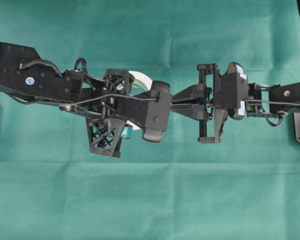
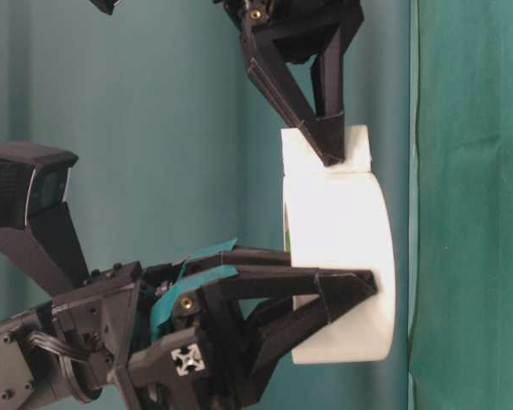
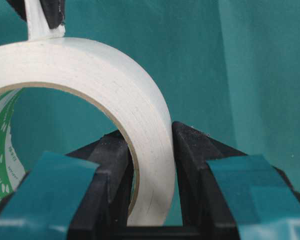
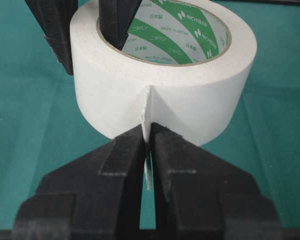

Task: Peel off the duct tape with your right arm.
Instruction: 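Close the right gripper on the tape end tab, then pull the left gripper with the roll away from the right gripper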

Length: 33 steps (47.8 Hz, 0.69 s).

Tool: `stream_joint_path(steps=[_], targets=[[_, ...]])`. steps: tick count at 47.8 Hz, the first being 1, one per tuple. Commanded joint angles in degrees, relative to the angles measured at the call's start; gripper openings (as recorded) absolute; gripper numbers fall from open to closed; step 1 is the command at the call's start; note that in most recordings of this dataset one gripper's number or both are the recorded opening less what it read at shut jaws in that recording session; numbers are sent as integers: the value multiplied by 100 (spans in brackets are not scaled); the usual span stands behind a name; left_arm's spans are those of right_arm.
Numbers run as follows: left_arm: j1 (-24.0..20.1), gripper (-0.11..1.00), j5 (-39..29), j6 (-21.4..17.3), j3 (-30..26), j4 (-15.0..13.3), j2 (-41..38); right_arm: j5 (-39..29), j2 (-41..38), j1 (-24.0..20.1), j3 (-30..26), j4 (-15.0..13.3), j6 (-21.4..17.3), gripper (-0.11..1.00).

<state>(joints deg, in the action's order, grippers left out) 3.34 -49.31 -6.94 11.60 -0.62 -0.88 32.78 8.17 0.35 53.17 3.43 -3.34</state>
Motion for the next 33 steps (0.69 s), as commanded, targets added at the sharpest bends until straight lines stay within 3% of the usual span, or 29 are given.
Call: stream_joint_path(steps=[1, 27, 33], targets=[[0, 21, 18, -9, -88, 18, 149, 62, 44, -18, -132, 9, 0, -9], [483, 21, 70, -53, -35, 18, 132, 457, 44, 141, 26, 35, 26, -9], [677, 21, 88, -211, -70, 18, 114, 457, 35, 211, 26, 35, 26, -9]])
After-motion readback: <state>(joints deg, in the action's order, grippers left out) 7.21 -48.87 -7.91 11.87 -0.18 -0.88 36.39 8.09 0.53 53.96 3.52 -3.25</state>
